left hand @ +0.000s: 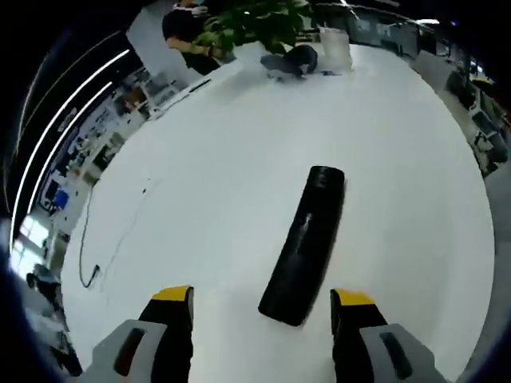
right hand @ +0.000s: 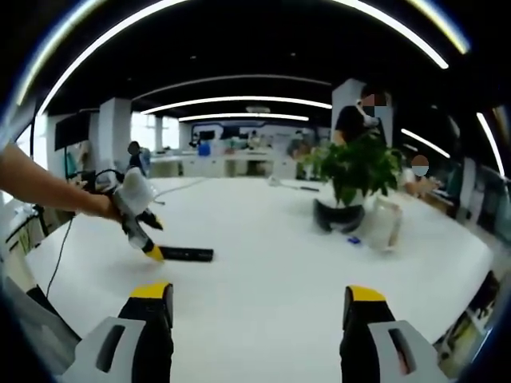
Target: Press the specified remote control buttons in sequence, fully releasing each button before pressing the next.
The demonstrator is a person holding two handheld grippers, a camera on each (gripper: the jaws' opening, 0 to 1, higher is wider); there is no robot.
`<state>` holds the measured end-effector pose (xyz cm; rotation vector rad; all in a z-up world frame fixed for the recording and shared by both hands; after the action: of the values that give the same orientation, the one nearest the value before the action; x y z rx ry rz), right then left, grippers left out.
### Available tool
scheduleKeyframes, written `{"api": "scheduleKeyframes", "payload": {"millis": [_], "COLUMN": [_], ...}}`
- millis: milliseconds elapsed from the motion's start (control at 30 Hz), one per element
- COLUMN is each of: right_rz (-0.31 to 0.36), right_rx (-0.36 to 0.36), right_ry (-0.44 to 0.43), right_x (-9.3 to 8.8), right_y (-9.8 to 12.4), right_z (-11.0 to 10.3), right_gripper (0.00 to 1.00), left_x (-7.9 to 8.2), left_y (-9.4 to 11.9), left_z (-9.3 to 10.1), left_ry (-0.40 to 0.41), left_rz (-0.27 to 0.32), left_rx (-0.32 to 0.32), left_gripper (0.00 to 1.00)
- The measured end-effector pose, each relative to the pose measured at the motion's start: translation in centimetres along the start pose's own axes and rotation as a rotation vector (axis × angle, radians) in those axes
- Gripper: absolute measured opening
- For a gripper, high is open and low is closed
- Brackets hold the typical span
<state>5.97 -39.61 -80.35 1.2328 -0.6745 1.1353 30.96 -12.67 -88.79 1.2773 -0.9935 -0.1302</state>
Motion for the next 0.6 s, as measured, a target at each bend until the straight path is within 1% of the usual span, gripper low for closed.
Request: {"api": "scheduleKeyframes", "payload": {"millis": [33, 67, 100, 167, 233, 267, 367, 433, 500, 533, 567, 600], "right_rz": [0.003, 0.005, 0.009, 0.014, 0.018, 0.020, 0.030, 0.037, 0.045, 0.049, 0.053, 0.061], "right_rx": [0.000, 0.000, -0.001, -0.006, -0.009, -0.008, -0.007, -0.006, -0.016, -0.026, -0.031, -0.037], "right_ry": [-0.002, -0.003, -0.005, -0.008, -0.014, -0.016, -0.016, -0.019, -0.018, -0.017, -0.017, -0.018], "right_x": [0.0, 0.0, 0.1, 0.1, 0.1, 0.1, 0.2, 0.2, 0.3, 0.3, 0.3, 0.3], "right_y": [0.0, 0.1, 0.1, 0.2, 0.3, 0.3, 0.4, 0.5, 0.5, 0.5, 0.5, 0.6], "right_z": [0.0, 0.0, 0.0, 0.1, 0.2, 0.2, 0.1, 0.1, 0.3, 0.4, 0.4, 0.5], "right_gripper": [0.87, 0.87, 0.87, 0.86, 0.86, 0.86, 0.86, 0.87, 0.89, 0.90, 0.92, 0.94], "left_x": [0.0, 0.2, 0.3, 0.6, 0.6, 0.4, 0.0, -0.4, -0.8, -1.0, -1.2, -1.3], "left_y": [0.3, 0.7, 1.1, 2.1, 3.1, 3.5, 4.5, 5.1, 5.8, 6.1, 6.7, 7.1], "left_z": [-0.2, -0.4, -0.5, -0.4, -0.3, -0.3, -0.1, 0.3, 0.6, 0.9, 1.1, 1.3], "left_ry": [0.027, 0.054, 0.080, 0.159, 0.212, 0.239, 0.263, 0.306, 0.331, 0.345, 0.377, 0.391], "left_rz": [0.025, 0.065, 0.091, 0.149, 0.207, 0.218, 0.238, 0.248, 0.291, 0.299, 0.324, 0.345], "left_rx": [0.004, 0.010, 0.007, -0.011, -0.029, -0.035, -0.043, -0.069, -0.062, -0.071, -0.071, -0.076], "left_gripper": [0.78, 0.77, 0.76, 0.79, 0.84, 0.86, 0.94, 0.98, 1.00, 1.00, 1.00, 1.00]}}
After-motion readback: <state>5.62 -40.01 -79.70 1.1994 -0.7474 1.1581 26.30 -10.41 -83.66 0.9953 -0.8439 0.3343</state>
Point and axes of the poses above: the point that each gripper's makers call its tool centre point, and the gripper's own axes: y roughly backward along the fingers, z roughly to its right, x roughly out of its top, the point moved 9 cm from there along y, roughly backward along the fingers, and after that the axes turned 14 degrees about y, right-handed, at the moved point
